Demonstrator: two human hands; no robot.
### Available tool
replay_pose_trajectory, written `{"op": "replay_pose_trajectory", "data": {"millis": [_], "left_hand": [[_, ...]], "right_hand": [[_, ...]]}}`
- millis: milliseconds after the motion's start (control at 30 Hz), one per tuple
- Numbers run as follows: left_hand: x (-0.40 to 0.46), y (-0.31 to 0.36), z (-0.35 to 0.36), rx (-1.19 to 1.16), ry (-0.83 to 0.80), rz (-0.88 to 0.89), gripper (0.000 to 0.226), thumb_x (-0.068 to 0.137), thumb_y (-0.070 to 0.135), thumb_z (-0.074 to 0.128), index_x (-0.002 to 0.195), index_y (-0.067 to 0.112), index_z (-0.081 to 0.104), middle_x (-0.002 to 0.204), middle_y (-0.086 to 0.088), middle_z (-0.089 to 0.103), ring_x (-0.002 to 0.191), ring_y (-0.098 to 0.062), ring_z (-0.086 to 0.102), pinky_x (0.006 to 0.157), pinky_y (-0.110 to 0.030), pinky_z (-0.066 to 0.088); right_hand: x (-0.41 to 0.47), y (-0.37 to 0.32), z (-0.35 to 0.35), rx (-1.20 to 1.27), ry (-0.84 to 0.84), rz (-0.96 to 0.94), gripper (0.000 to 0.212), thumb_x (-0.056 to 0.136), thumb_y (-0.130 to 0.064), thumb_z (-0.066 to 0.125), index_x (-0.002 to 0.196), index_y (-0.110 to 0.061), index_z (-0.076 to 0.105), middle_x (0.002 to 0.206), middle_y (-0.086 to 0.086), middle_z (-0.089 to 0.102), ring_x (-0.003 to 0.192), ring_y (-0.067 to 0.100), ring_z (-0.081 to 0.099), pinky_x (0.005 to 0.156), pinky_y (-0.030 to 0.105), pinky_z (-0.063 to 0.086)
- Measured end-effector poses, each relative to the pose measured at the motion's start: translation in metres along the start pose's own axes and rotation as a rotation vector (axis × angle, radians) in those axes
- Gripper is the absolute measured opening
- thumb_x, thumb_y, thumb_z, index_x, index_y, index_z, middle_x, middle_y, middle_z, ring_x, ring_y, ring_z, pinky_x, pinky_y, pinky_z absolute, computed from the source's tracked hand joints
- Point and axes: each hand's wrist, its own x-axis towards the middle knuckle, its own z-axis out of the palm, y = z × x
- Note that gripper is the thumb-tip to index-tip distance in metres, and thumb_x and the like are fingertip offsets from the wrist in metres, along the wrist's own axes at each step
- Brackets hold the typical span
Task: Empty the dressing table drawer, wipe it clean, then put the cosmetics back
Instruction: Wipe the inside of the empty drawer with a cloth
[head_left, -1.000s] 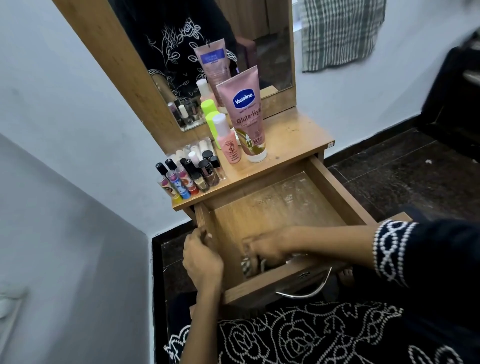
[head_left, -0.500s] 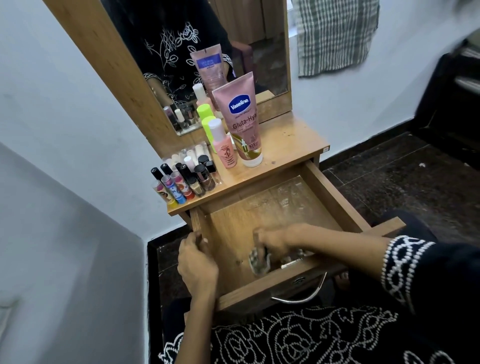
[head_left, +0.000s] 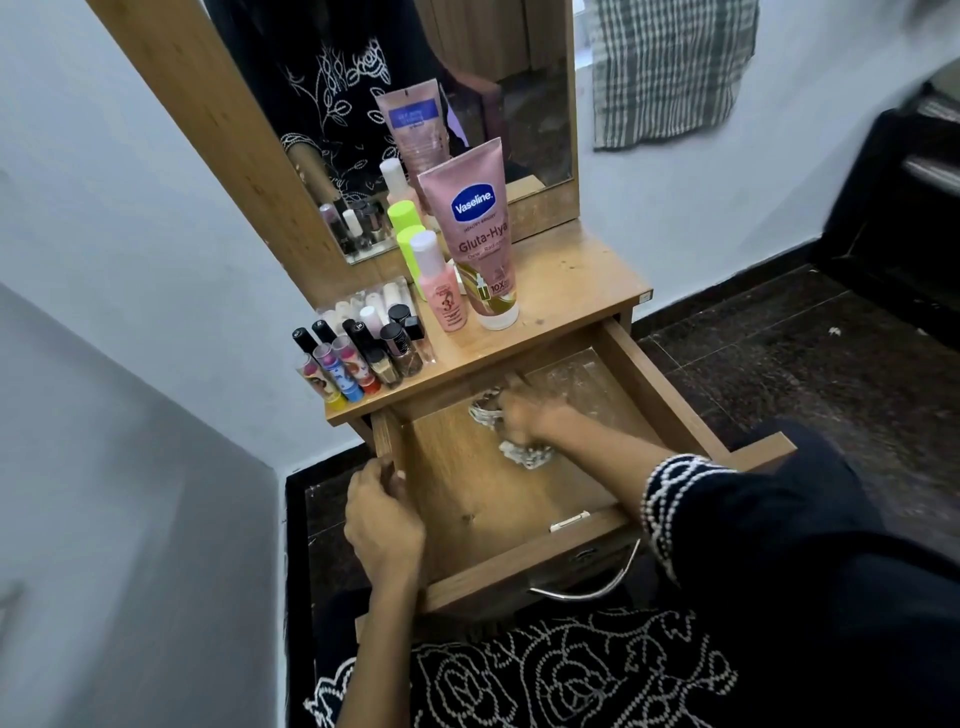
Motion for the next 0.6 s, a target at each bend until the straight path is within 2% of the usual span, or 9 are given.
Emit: {"op": "replay_pose_trajectory", "data": {"millis": [133, 233, 367, 467, 600], "left_hand": [[0.001, 0.001, 0.000, -0.004, 0.001, -0.014, 0.027, 0.096, 0.013, 0.047, 0.120, 0.011, 0.059, 0.124, -0.010, 0.059, 0.114, -0.031, 0.055, 0.094, -0.045, 0.042], [0.002, 0.000, 0.000, 0.019, 0.001, 0.006, 0.027, 0.096, 0.012, 0.047, 0.120, 0.011, 0.059, 0.123, -0.011, 0.059, 0.113, -0.031, 0.055, 0.093, -0.045, 0.043], [0.004, -0.001, 0.000, 0.052, -0.001, 0.037, 0.027, 0.096, 0.012, 0.048, 0.120, 0.009, 0.059, 0.123, -0.012, 0.059, 0.112, -0.032, 0.056, 0.090, -0.044, 0.044], [0.003, 0.000, -0.001, 0.063, -0.013, 0.028, 0.027, 0.097, 0.013, 0.046, 0.120, 0.010, 0.059, 0.123, -0.011, 0.059, 0.111, -0.031, 0.056, 0.088, -0.042, 0.043], [0.000, 0.003, -0.002, 0.057, -0.025, 0.030, 0.030, 0.096, 0.012, 0.047, 0.124, 0.011, 0.057, 0.126, -0.009, 0.057, 0.115, -0.030, 0.055, 0.091, -0.042, 0.043]], "right_hand": [[0.001, -0.028, 0.008, -0.050, -0.019, -0.010, 0.046, 0.089, -0.027, 0.052, 0.132, -0.012, 0.049, 0.144, 0.013, 0.031, 0.116, 0.033, 0.052, 0.089, 0.038, 0.046], [-0.013, -0.032, 0.014, -0.162, -0.132, -0.074, 0.052, 0.090, -0.026, 0.051, 0.138, -0.010, 0.040, 0.149, 0.013, 0.024, 0.125, 0.034, 0.046, 0.095, 0.041, 0.045], [-0.024, -0.022, 0.018, -0.196, -0.178, 0.048, 0.049, 0.092, -0.019, 0.050, 0.138, -0.007, 0.039, 0.149, 0.013, 0.028, 0.123, 0.031, 0.048, 0.094, 0.040, 0.043], [-0.017, -0.022, 0.013, -0.156, -0.110, 0.110, 0.047, 0.093, -0.012, 0.045, 0.140, -0.010, 0.039, 0.154, 0.012, 0.021, 0.129, 0.032, 0.044, 0.096, 0.040, 0.041], [0.003, -0.029, 0.007, -0.025, 0.069, 0.183, 0.043, 0.092, -0.010, 0.043, 0.135, -0.008, 0.045, 0.149, 0.012, 0.025, 0.125, 0.031, 0.047, 0.091, 0.040, 0.045]]}}
